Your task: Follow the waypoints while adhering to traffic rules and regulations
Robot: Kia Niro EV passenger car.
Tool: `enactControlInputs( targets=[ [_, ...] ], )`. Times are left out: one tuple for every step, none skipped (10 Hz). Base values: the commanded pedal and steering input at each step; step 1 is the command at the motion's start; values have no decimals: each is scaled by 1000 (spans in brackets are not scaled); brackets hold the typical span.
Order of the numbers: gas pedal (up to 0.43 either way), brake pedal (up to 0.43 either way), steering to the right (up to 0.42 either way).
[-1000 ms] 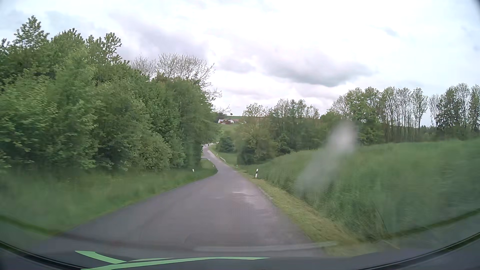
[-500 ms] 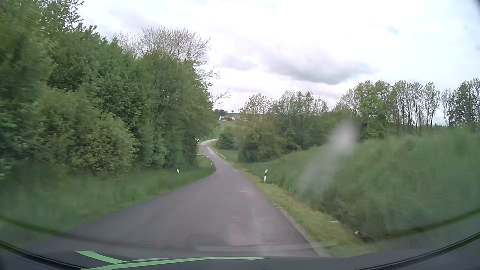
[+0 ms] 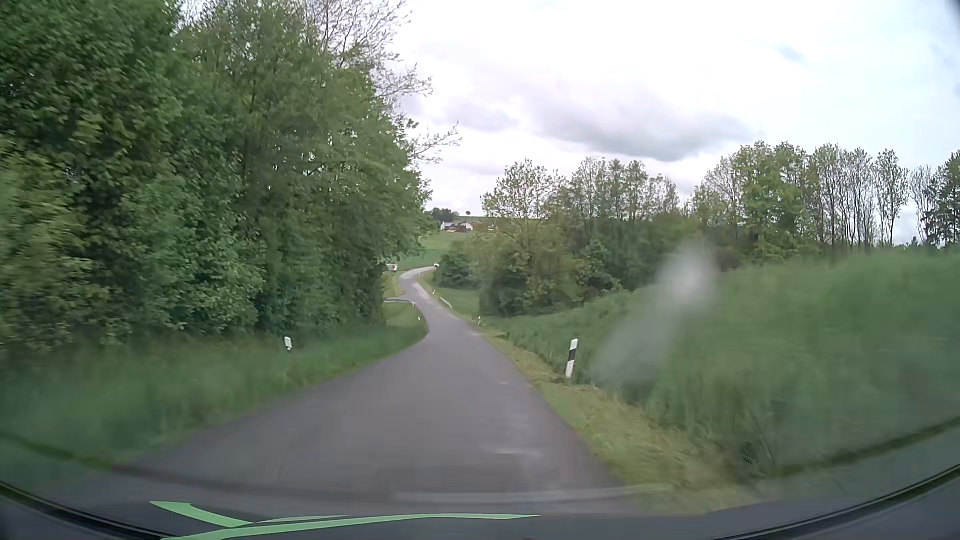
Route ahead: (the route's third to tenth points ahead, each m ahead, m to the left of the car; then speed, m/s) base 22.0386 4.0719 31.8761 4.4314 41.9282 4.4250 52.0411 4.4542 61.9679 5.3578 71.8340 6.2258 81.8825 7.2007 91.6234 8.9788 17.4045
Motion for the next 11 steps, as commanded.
enactControlInputs(
  targets=[
    [0, 134, -2],
    [0, 146, -2],
    [0, 165, -2],
    [0, 171, -2],
    [0, 177, -2],
    [0, 195, -2],
    [0, 201, -2],
    [0, 207, -2],
    [0, 213, -2],
    [0, 213, -2],
    [0, 213, -2]
  ],
)
